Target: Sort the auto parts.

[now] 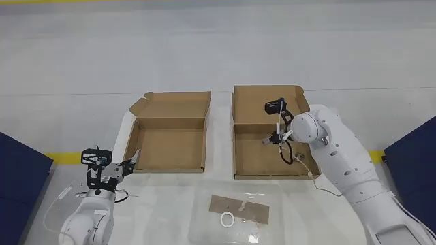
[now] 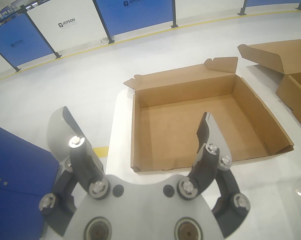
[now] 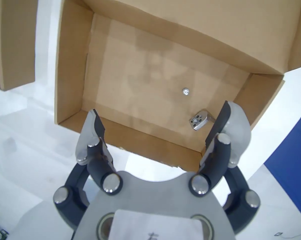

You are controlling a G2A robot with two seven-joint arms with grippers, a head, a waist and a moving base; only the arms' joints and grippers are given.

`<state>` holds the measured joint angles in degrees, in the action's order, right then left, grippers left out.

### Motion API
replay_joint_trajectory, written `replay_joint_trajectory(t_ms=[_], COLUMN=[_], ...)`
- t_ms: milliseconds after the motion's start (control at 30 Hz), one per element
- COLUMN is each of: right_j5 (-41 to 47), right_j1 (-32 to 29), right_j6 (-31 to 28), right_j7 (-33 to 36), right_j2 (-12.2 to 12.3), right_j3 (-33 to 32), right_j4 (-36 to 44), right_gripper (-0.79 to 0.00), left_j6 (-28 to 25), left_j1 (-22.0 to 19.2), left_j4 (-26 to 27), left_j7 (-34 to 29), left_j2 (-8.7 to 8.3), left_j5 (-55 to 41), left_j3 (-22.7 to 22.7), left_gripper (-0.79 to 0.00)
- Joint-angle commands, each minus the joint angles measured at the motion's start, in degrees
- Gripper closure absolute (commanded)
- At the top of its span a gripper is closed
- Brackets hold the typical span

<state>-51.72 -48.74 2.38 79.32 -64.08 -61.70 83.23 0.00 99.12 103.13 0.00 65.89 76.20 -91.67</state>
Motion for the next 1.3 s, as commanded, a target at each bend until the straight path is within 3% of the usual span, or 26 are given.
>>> replay_joint_trajectory(t_ms=[0, 100, 433, 567, 667, 933, 1133, 1267], right_j5=[1.6, 5.4, 5.9, 8.5, 11.7, 18.4, 21.4, 21.6], right_j1=[-1.5, -3.3, -3.9, -4.9, -4.9, -1.4, 2.6, 3.7], right_j6=[-4.1, -8.2, -8.3, -15.0, -18.7, -18.7, -17.8, -17.4], right_j7=[3.8, 7.7, 8.0, 8.7, 8.7, 8.7, 8.7, 8.7], right_j2=[0.7, 1.5, 1.7, 1.8, 2.2, 5.0, 7.2, 7.6], right_j3=[-1.9, -4.5, -5.5, -3.4, -1.4, 10.4, 19.4, 21.0], right_j4=[4.1, 8.2, 8.9, 13.1, 15.6, 22.8, 22.9, 22.9], right_gripper=[-0.785, -0.785, -0.785, -0.785, -0.785, -0.785, -0.785, -0.785], left_j6=[0.0, 0.0, 0.0, 0.0, 0.0, 0.0, 0.0, 0.0], left_j1=[0.0, 0.0, 0.0, 0.0, 0.0, 0.0, 0.0, 0.0], left_j4=[0.0, 0.0, 0.0, 0.0, 0.0, 0.0, 0.0, 0.0], left_j7=[0.0, 0.0, 0.0, 0.0, 0.0, 0.0, 0.0, 0.0], left_j2=[0.0, 0.0, 0.0, 0.0, 0.0, 0.0, 0.0, 0.0], left_j5=[0.0, 0.0, 0.0, 0.0, 0.0, 0.0, 0.0, 0.0], left_j3=[0.0, 0.0, 0.0, 0.0, 0.0, 0.0, 0.0, 0.0], left_gripper=[-0.785, -0.785, -0.785, -0.785, -0.785, -0.785, -0.785, -0.785])
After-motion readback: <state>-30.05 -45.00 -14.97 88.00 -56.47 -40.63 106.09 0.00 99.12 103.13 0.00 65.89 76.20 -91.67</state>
